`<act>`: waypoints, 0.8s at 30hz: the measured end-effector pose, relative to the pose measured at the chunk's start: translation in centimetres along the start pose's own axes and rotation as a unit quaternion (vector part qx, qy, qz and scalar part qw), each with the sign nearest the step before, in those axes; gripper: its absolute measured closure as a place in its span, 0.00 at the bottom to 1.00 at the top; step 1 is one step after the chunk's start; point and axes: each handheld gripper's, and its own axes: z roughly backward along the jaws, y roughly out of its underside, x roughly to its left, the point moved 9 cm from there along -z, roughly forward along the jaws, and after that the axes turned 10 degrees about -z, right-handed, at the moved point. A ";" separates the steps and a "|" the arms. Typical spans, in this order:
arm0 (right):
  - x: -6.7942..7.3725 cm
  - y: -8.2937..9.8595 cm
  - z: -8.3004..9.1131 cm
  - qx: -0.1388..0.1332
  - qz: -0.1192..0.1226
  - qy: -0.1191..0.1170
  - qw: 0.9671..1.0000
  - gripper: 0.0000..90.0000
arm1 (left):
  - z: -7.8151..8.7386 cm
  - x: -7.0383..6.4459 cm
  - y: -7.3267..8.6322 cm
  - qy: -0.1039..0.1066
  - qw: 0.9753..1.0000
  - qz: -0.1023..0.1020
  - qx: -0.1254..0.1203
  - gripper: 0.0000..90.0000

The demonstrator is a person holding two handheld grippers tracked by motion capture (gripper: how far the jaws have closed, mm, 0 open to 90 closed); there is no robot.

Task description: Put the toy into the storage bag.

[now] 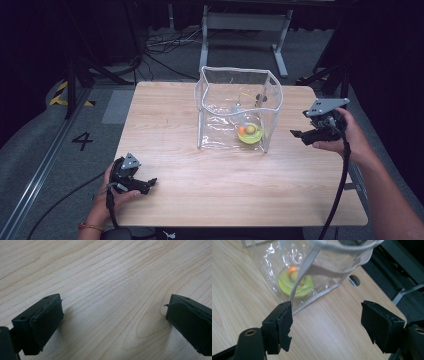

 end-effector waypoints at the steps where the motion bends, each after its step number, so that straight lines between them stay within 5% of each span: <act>1: 0.0 0.6 -0.3 0.006 -0.001 0.006 1.000 0.29 | 0.0 0.0 0.0 -0.001 1.000 0.000 -0.001 0.02; 24: 1.5 10.1 -4.2 0.036 -0.035 0.000 0.999 0.25 | 0.0 0.0 0.0 0.000 1.000 0.000 0.000 0.02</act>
